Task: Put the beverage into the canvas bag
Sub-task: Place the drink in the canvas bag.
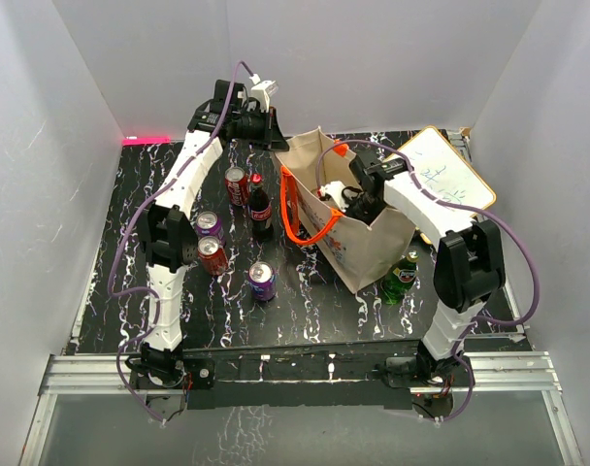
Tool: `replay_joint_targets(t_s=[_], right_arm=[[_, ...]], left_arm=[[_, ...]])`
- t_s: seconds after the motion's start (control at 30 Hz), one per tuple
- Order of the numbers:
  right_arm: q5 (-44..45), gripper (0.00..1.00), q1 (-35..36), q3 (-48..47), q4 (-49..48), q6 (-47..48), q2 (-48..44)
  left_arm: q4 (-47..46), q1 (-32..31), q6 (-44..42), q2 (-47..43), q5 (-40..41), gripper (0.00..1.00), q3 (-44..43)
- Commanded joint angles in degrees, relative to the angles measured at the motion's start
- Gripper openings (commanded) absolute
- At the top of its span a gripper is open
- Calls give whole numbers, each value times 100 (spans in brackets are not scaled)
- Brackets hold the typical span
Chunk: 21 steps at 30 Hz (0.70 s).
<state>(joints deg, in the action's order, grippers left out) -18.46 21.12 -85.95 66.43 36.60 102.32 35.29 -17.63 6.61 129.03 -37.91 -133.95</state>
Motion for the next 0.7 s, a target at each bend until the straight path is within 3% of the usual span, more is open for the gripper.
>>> replay_joint_targets(t_s=[0.0,0.3,0.67], right_arm=[[-471,8,-81,47,289,-13,-559],[-979,8,88,-246,-212,-456,-443],[-1530,8,126,-207,-22,235,-484]], left_arm=[[-109,168,-95,-128,233,0,-195],[-45,81,-175,-165,172,0,-104],[-63,-43,-187,-134,320,0,-114]])
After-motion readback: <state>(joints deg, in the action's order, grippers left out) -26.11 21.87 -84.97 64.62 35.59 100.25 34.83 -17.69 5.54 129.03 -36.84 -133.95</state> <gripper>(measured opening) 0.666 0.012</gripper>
